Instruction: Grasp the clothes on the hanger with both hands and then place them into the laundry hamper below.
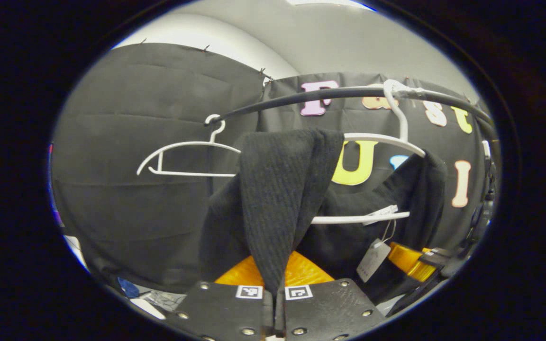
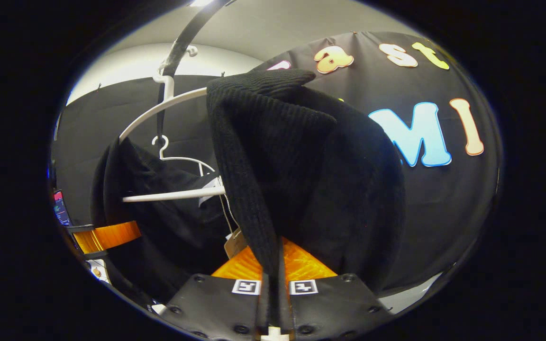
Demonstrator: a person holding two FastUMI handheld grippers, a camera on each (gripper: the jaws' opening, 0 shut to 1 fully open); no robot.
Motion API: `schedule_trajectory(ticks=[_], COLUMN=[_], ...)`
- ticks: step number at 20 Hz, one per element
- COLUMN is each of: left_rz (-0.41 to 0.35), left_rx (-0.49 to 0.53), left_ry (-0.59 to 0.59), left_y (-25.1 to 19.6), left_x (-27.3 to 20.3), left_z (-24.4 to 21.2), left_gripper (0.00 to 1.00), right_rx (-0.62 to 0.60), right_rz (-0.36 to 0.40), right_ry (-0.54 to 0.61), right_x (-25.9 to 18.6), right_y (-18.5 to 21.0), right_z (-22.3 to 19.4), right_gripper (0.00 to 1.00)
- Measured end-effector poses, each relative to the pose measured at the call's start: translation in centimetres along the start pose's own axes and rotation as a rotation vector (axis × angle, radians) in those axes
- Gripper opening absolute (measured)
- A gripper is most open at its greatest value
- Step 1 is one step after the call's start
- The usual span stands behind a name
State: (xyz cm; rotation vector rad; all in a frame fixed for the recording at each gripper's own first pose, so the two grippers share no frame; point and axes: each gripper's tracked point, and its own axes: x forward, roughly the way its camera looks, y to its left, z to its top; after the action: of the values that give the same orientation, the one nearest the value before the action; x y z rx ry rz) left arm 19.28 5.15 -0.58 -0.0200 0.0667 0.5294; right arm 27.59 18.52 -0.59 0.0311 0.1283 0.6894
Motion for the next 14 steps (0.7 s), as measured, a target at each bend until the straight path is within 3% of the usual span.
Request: schedule_trajectory(ticks=[2, 8, 14], left_rz=[-0.047, -0.159, -0.195], left_rx=[-0.001, -0.007, 0.021], left_ry=[-0.005, -0.061, -0.180], left_y=[-0.7, -1.0, 0.2], left_x=[-0.7, -2.1, -3.9], left_z=[0.4, 2.5, 6.8], left_gripper=[0.04, 0.04, 0.04], right_rx=[0.014, 0.030, 0.025], right_rz=[0.015, -0.090, -0.202], right_ry=[0.007, -0.035, -0.133], right_x=[-0.3, -2.8, -5.2], right_y=[-0.1, -1.9, -3.7], right_z=[0.1, 1.2, 4.4], right_gripper=[0.03, 0.03, 0.03])
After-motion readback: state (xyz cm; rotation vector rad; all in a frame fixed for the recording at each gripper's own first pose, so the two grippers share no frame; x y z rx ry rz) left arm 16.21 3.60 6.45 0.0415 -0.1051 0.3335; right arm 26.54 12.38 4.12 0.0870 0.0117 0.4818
